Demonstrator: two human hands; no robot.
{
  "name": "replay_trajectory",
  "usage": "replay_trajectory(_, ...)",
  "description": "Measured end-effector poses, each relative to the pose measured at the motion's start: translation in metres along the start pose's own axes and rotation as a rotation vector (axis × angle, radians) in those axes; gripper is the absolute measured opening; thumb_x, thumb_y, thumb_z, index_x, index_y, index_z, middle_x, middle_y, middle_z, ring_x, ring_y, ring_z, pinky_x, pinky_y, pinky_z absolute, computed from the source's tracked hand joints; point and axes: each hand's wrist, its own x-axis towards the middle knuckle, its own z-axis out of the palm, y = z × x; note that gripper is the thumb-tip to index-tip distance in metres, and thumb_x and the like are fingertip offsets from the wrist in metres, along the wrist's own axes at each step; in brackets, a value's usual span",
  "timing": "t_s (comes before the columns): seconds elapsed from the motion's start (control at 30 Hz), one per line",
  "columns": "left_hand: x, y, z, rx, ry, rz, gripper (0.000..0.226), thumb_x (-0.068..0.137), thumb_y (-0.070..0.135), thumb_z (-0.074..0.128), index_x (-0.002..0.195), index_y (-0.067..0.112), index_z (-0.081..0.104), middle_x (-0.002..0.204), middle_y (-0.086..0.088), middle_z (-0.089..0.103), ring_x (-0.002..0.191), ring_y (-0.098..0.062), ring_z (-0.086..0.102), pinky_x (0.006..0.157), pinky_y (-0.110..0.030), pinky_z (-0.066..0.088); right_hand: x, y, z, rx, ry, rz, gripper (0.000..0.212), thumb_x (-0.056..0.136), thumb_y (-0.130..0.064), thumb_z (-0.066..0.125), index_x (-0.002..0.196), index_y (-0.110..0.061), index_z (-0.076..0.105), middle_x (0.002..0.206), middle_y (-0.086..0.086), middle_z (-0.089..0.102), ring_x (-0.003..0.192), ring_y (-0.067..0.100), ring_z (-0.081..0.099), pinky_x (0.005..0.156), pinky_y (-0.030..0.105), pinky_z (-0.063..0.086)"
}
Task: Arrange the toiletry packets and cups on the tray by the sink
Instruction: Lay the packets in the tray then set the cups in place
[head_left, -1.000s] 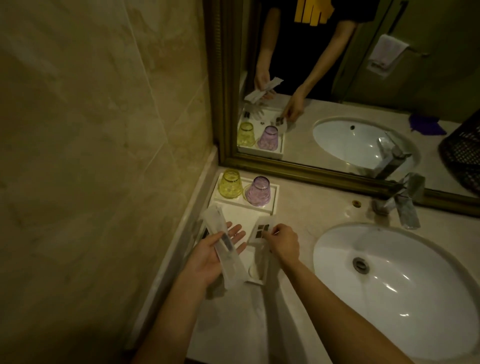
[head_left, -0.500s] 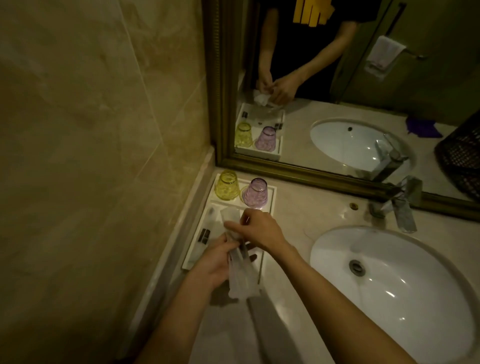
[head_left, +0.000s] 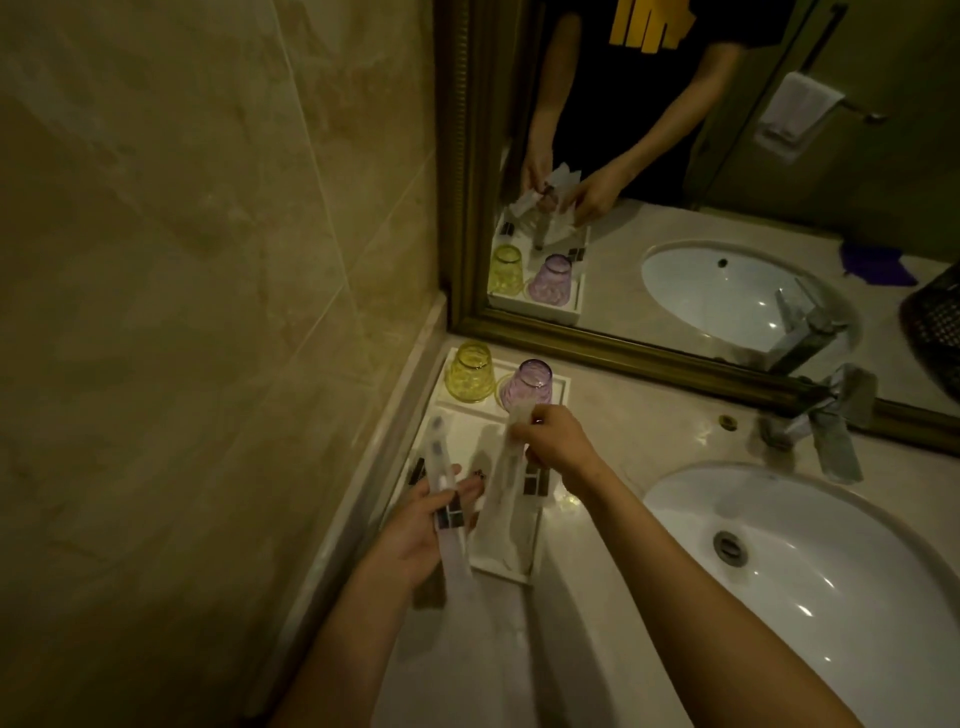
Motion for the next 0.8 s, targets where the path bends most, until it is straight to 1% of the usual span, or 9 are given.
replay_trajectory(0.13, -0.001, 0.006, -0.012, -0.023, 0.071, 0.082, 0.04, 0.099, -0.005, 0.042, 0.138, 0.001, 0.048, 0.11, -0.021, 0.072, 0.098, -0.029, 0.072, 0.087, -0.045, 0.055, 0.015, 0.014, 0.001, -0.049, 0.002, 0.004, 0.023, 0.084, -0.008, 0.076, 0.1, 0.002, 0.063, 0.086, 0.018, 0.074, 0.057, 0.018, 0.067, 0.051, 0.031, 0.055)
replay_trajectory(0.23, -0.006, 0.011, -0.017, -0.025, 0.083, 0.112, 0.041, 0.099, -0.004, 0.042, 0.141, -0.002, 0.046, 0.116, -0.023, 0.069, 0.103, -0.03, 0.07, 0.088, -0.044, 0.053, 0.022, 0.029, 0.016, -0.118, -0.024, 0.014, 0.023, 0.082, -0.008, 0.078, 0.095, 0.002, 0.063, 0.082, 0.017, 0.075, 0.066, 0.027, 0.075, 0.069, 0.045, 0.063)
replay_trajectory(0.37, -0.012, 0.016, -0.015, -0.002, 0.069, 0.121, 0.041, 0.1, -0.004, 0.041, 0.14, -0.003, 0.047, 0.129, -0.026, 0.063, 0.113, -0.034, 0.065, 0.093, -0.046, 0.052, 0.02, 0.044, 0.033, -0.409, 0.003, -0.043, 0.02, 0.081, -0.013, 0.075, 0.088, -0.004, 0.059, 0.085, 0.016, 0.073, 0.072, 0.03, 0.072, 0.065, 0.043, 0.06)
replay_trajectory(0.43, -0.012, 0.017, -0.011, 0.012, 0.05, 0.11, 0.039, 0.1, -0.003, 0.04, 0.139, -0.001, 0.049, 0.129, -0.026, 0.064, 0.115, -0.035, 0.065, 0.093, -0.047, 0.053, 0.016, 0.049, 0.036, -0.657, 0.076, -0.099, 0.028, 0.085, -0.026, 0.07, 0.104, -0.01, 0.056, 0.1, 0.012, 0.068, 0.088, 0.033, 0.067, 0.069, 0.039, 0.053)
replay_trajectory(0.5, -0.013, 0.015, -0.006, 0.025, 0.018, 0.091, 0.038, 0.101, -0.002, 0.04, 0.137, 0.0, 0.051, 0.127, -0.025, 0.066, 0.115, -0.035, 0.066, 0.092, -0.046, 0.056, 0.01, 0.045, 0.035, -0.736, 0.182, -0.179, 0.039, 0.089, -0.038, 0.065, 0.118, -0.015, 0.052, 0.106, 0.008, 0.065, 0.092, 0.032, 0.066, 0.071, 0.037, 0.053)
replay_trajectory(0.57, -0.014, 0.014, 0.0, 0.04, -0.031, 0.063, 0.037, 0.1, -0.002, 0.041, 0.135, 0.001, 0.053, 0.124, -0.024, 0.068, 0.114, -0.034, 0.067, 0.092, -0.045, 0.057, 0.001, 0.025, 0.033, -0.516, 0.187, -0.238, 0.038, 0.092, -0.046, 0.063, 0.114, -0.016, 0.057, 0.097, 0.002, 0.067, 0.083, 0.023, 0.066, 0.067, 0.033, 0.053)
replay_trajectory(0.67, -0.014, 0.012, 0.013, 0.088, -0.102, -0.004, 0.034, 0.1, -0.001, 0.043, 0.131, 0.003, 0.056, 0.124, -0.023, 0.068, 0.116, -0.035, 0.066, 0.098, -0.048, 0.052, -0.009, -0.012, 0.028, 0.077, -0.247, -0.102, 0.043, 0.093, -0.049, 0.062, 0.109, -0.009, 0.069, 0.093, 0.005, 0.072, 0.062, 0.012, 0.054, 0.053, 0.023, 0.04)
replay_trajectory(0.73, -0.014, 0.009, 0.021, 0.119, -0.131, -0.033, 0.033, 0.1, 0.0, 0.044, 0.13, 0.004, 0.057, 0.124, -0.023, 0.069, 0.115, -0.034, 0.067, 0.099, -0.049, 0.051, -0.007, -0.018, 0.027, 0.196, -0.416, -0.041, 0.038, 0.09, -0.039, 0.071, 0.105, -0.005, 0.072, 0.088, 0.009, 0.07, 0.056, 0.011, 0.049, 0.051, 0.024, 0.039)
replay_trajectory(0.8, -0.014, 0.007, 0.025, 0.116, -0.141, -0.044, 0.033, 0.1, 0.0, 0.044, 0.131, 0.002, 0.055, 0.124, -0.024, 0.069, 0.114, -0.034, 0.067, 0.096, -0.049, 0.054, 0.003, -0.015, 0.027, 0.231, -0.428, -0.011, 0.025, 0.085, -0.024, 0.078, 0.096, -0.002, 0.074, 0.078, 0.006, 0.067, 0.055, 0.009, 0.049, 0.051, 0.023, 0.039)
